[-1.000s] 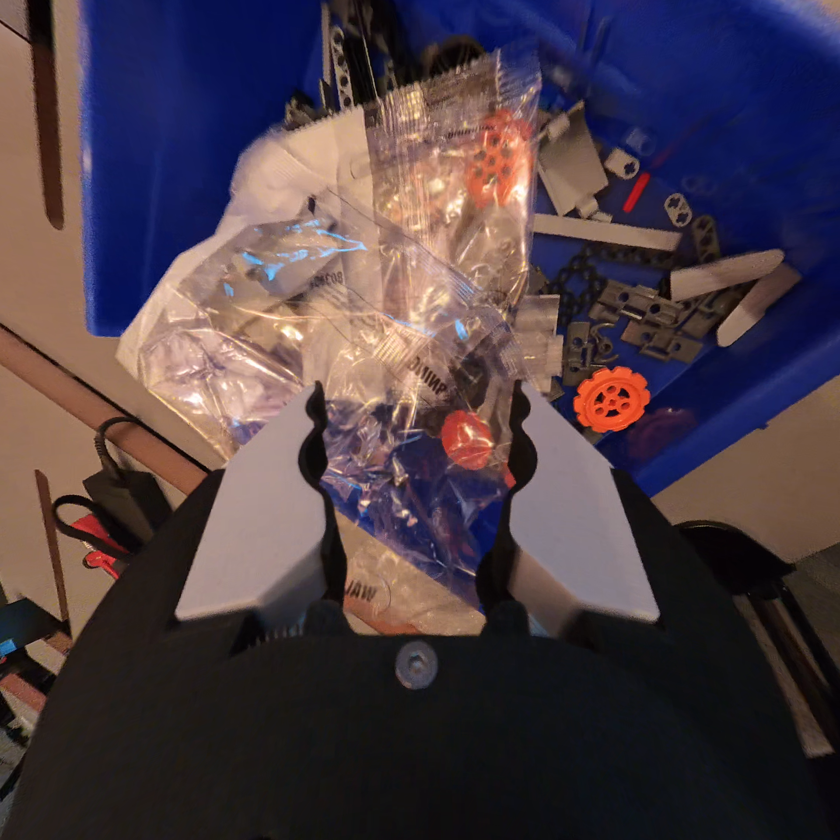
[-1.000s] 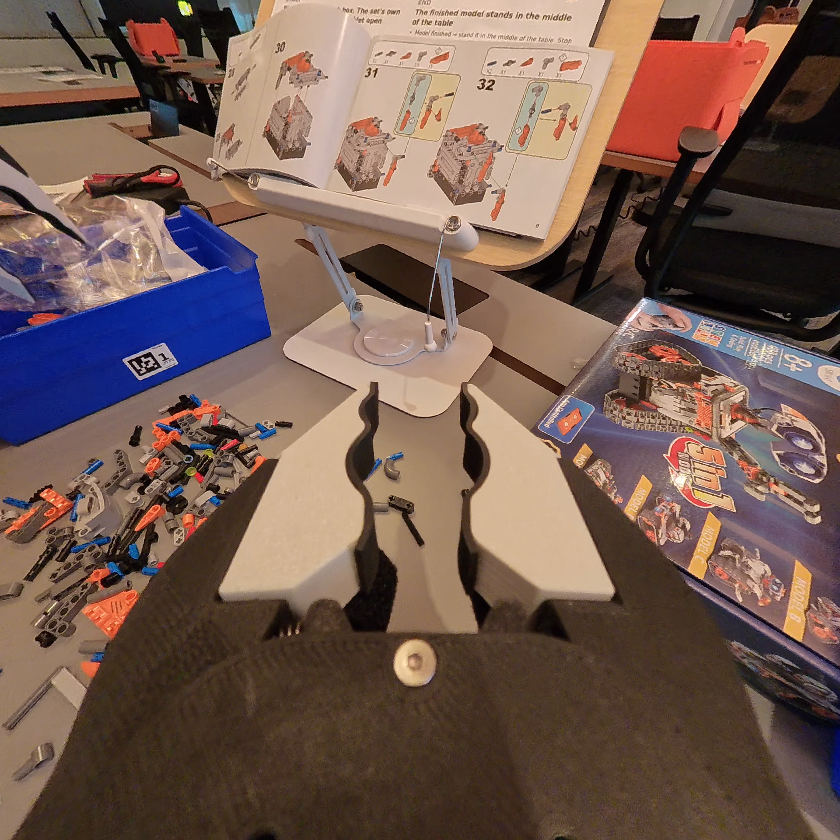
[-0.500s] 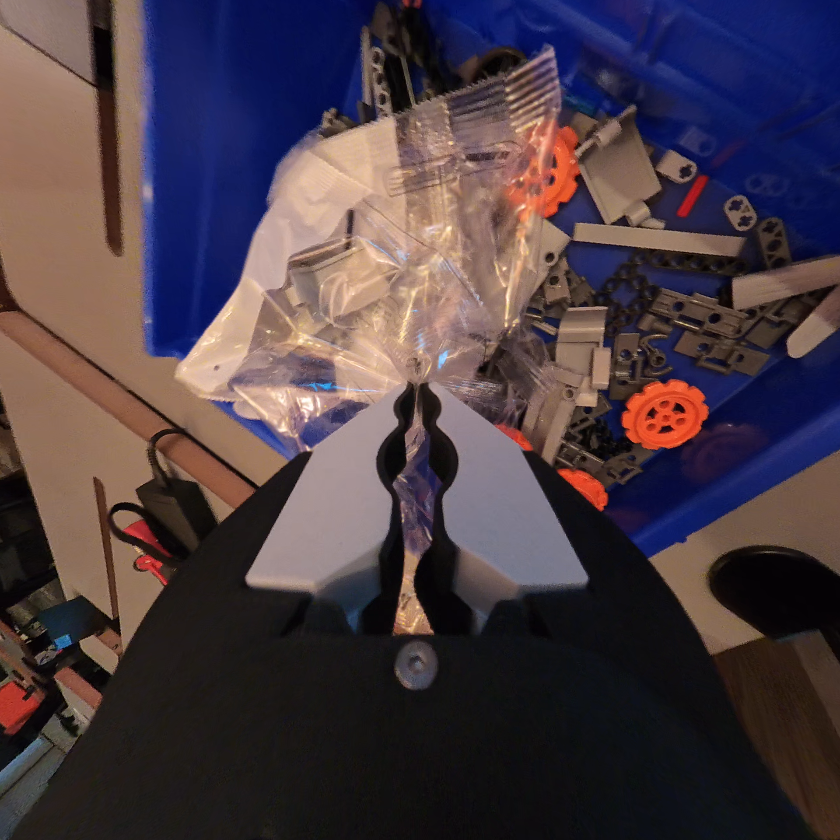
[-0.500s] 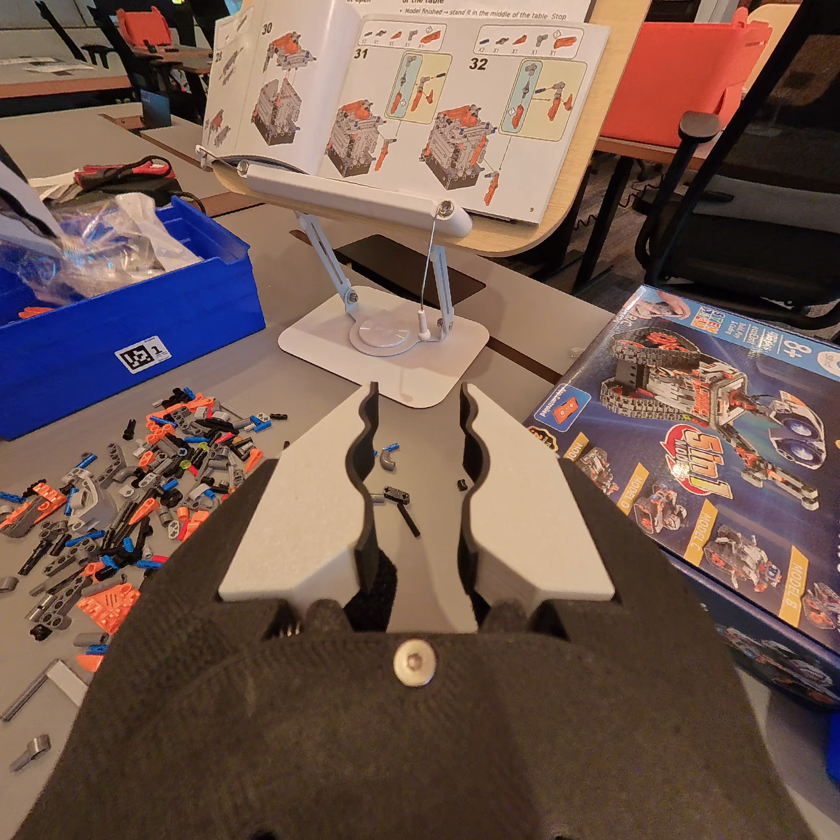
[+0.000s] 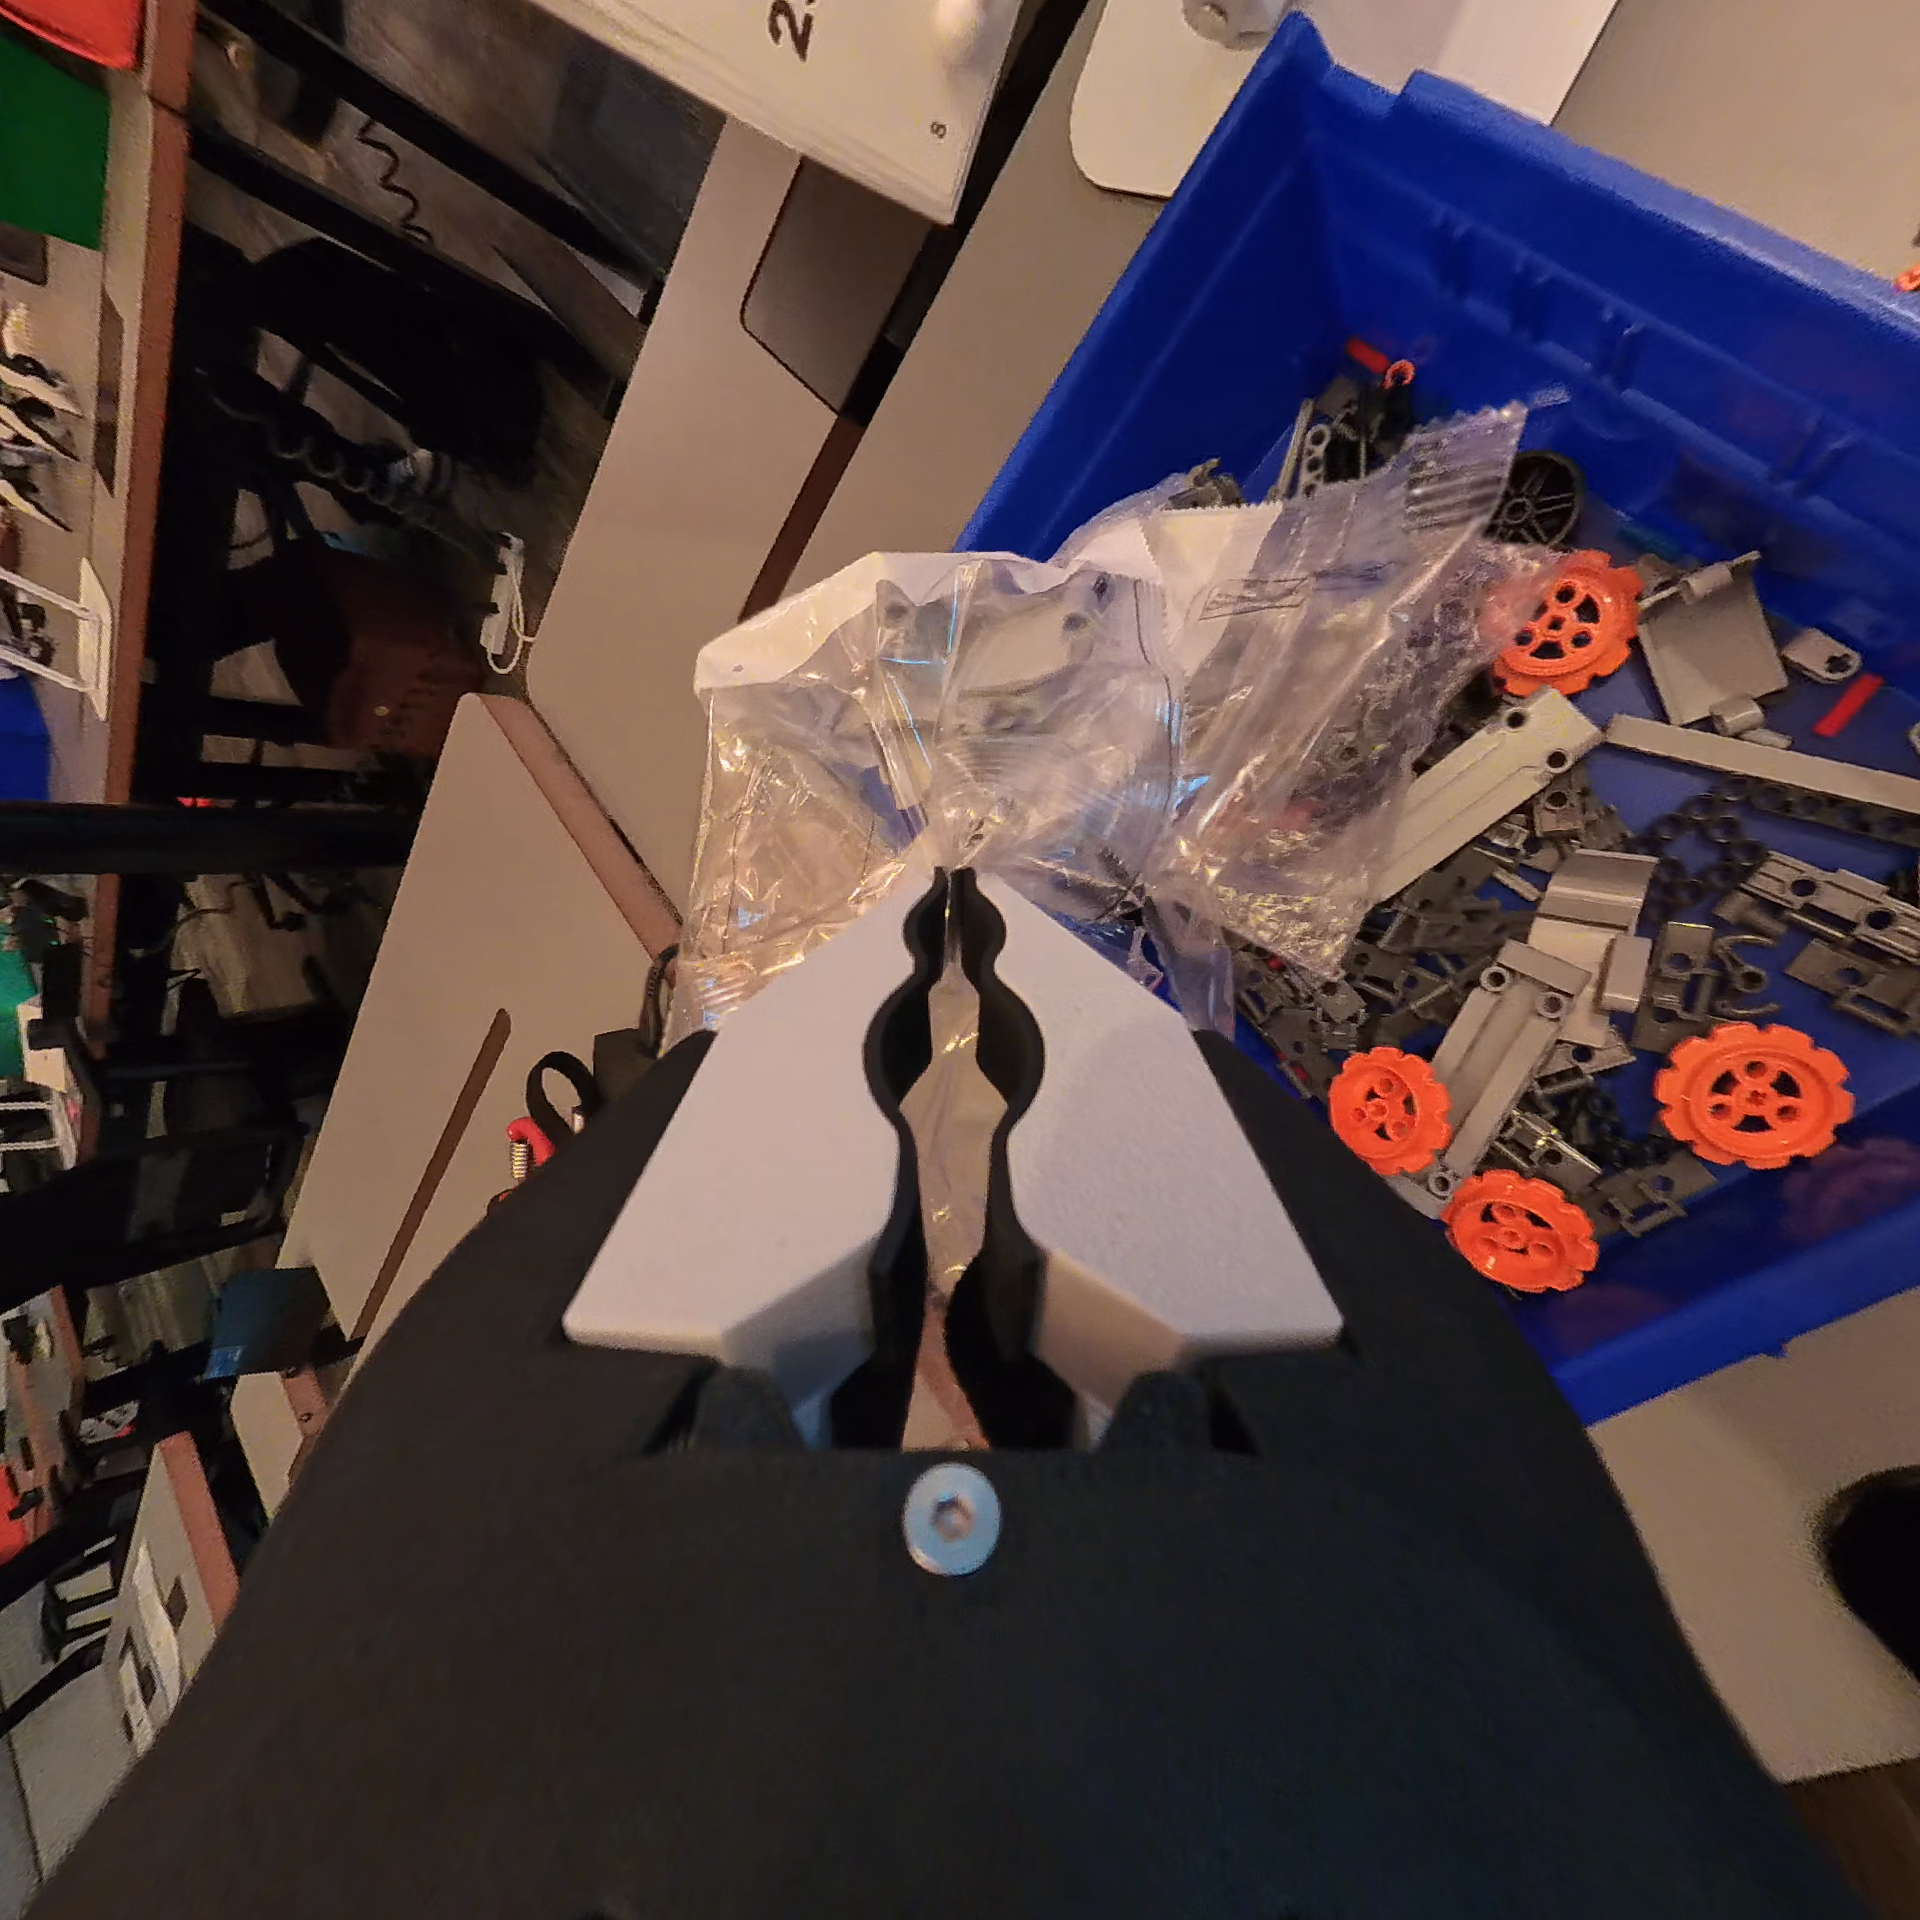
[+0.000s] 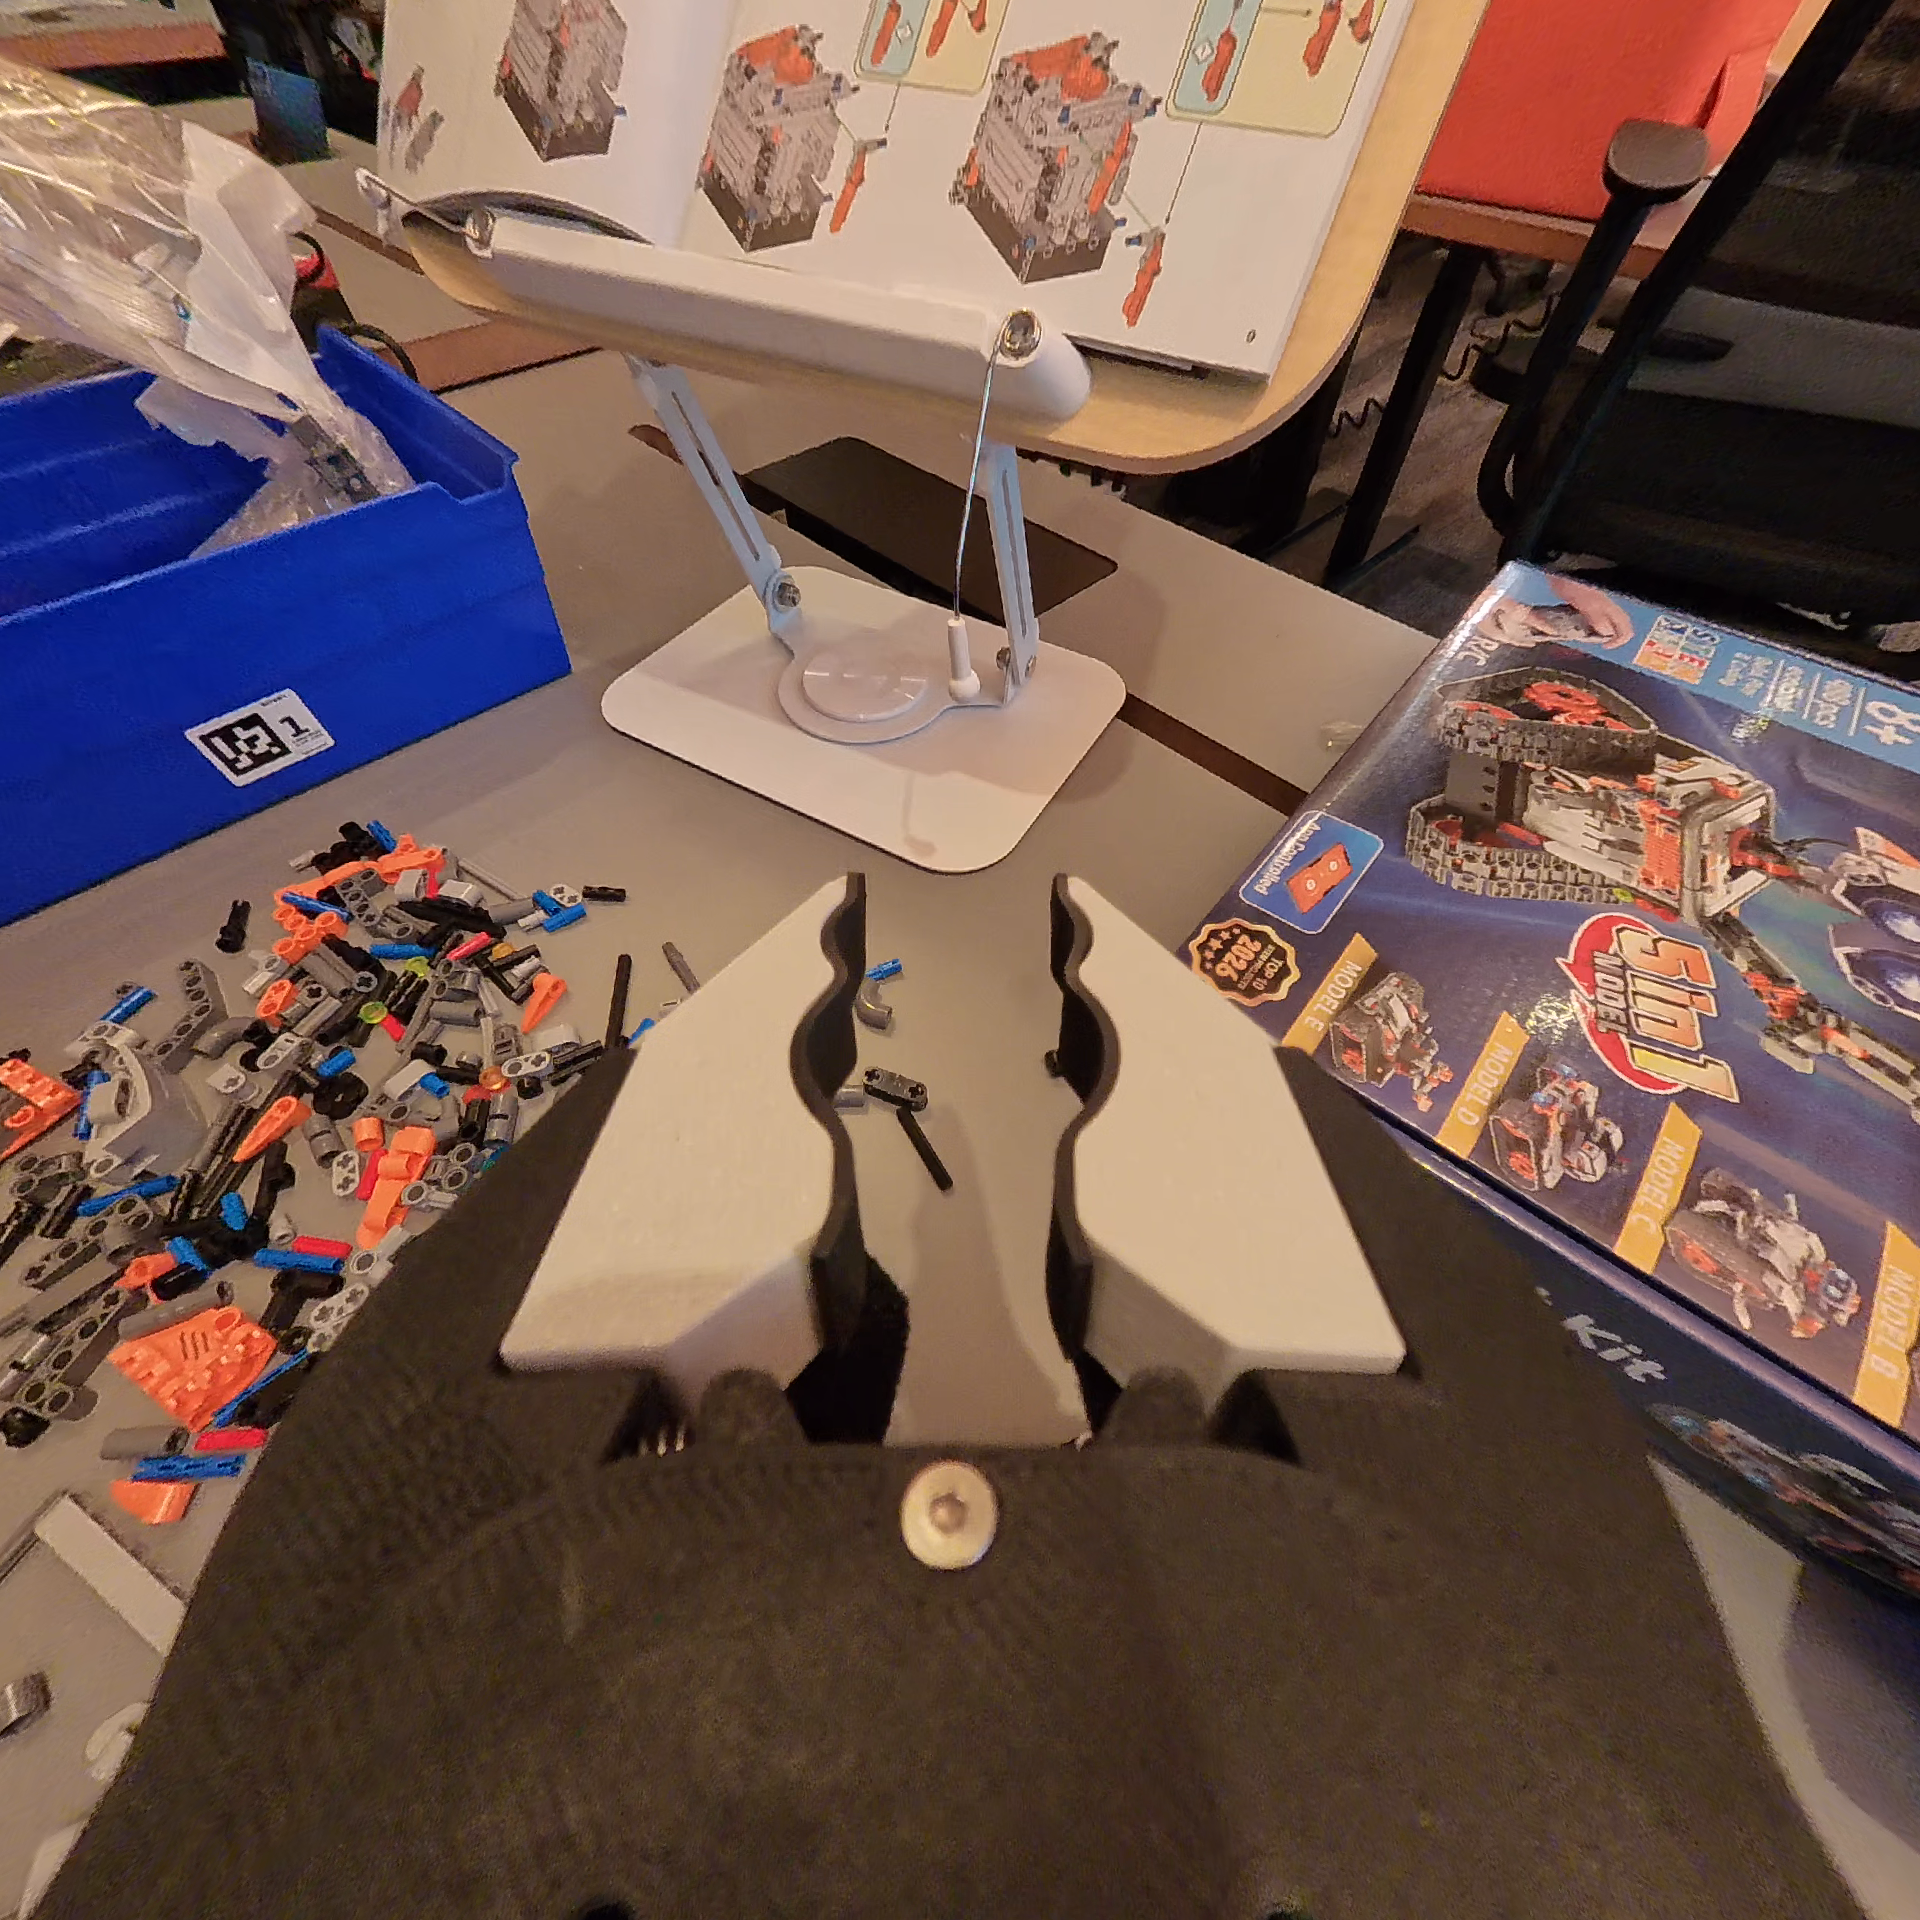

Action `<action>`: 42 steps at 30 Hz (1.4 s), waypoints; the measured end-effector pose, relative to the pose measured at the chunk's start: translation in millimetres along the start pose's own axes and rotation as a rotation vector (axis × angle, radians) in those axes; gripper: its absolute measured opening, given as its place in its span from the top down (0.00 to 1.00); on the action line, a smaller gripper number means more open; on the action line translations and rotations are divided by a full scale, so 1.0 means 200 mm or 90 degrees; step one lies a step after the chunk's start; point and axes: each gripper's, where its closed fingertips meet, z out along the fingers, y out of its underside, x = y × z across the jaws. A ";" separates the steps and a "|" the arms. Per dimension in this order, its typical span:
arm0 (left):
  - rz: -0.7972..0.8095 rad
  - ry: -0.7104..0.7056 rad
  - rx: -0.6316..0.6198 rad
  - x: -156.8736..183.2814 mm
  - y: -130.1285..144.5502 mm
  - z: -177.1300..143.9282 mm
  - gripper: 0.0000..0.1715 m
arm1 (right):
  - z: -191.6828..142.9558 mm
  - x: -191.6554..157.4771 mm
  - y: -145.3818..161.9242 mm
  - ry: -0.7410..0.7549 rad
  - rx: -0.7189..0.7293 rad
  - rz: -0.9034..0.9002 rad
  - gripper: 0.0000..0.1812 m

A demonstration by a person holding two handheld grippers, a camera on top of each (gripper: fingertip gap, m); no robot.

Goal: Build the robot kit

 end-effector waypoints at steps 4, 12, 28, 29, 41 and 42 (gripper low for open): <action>0.002 -0.001 -0.001 -0.01 0.02 0.07 1.00 | 0.03 -0.01 0.03 0.000 -0.016 -0.012 0.81; 0.021 -0.008 -0.008 -0.01 0.04 0.18 1.00 | 0.07 -0.03 0.09 -0.001 -0.048 -0.029 0.81; 0.051 0.039 -0.039 0.07 0.13 0.24 0.98 | 0.07 -0.08 0.05 -0.002 -0.043 -0.059 0.81; 0.052 0.044 -0.040 0.08 0.13 0.24 0.97 | 0.07 -0.08 0.06 -0.002 -0.045 -0.059 0.81; 0.038 0.111 -0.002 0.19 0.09 0.11 0.74 | 0.08 -0.08 0.07 -0.005 -0.047 -0.055 0.81; 0.040 0.118 -0.003 0.21 0.09 0.10 0.73 | 0.08 -0.08 0.07 -0.005 -0.047 -0.055 0.81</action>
